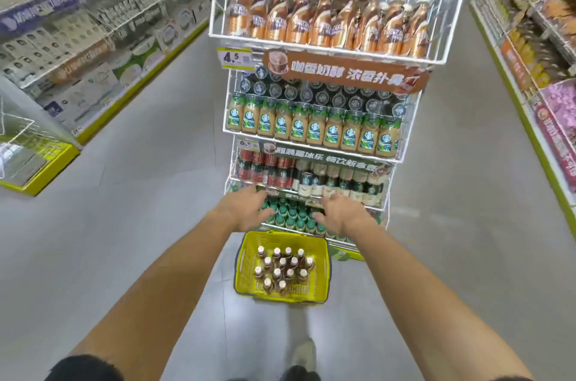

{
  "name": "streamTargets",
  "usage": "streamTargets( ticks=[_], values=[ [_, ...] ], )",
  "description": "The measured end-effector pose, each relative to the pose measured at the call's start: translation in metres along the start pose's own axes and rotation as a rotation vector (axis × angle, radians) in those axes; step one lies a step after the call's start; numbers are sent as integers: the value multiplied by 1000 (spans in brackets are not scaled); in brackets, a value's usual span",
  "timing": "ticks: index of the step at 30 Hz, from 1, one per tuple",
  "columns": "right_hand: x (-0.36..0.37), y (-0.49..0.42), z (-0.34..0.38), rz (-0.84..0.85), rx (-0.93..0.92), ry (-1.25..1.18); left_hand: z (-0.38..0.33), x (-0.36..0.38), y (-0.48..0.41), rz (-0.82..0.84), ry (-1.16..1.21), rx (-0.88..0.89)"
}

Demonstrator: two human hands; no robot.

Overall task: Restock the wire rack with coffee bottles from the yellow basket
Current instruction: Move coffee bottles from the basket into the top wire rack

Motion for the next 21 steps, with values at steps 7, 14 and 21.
streamTargets(
  ticks=[7,14,21],
  values=[
    [171,-98,-34,174,83,-138,17,152,-119,163,-13,9],
    [421,-234,-71,246,110,-208,37,399,-268,206,4,9],
    [539,-335,-139,162,203,-204,71,545,-372,174,28,-13]
  ],
)
Point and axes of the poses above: each hand's wrist, its own y-axis away from the middle knuckle, its own x-axis out of the palm, z = x × y, the point moved 10 cm from there along -y, towards the middle knuckle, and after that the axes turned 13 degrees about -x, right-handed, at the moved point
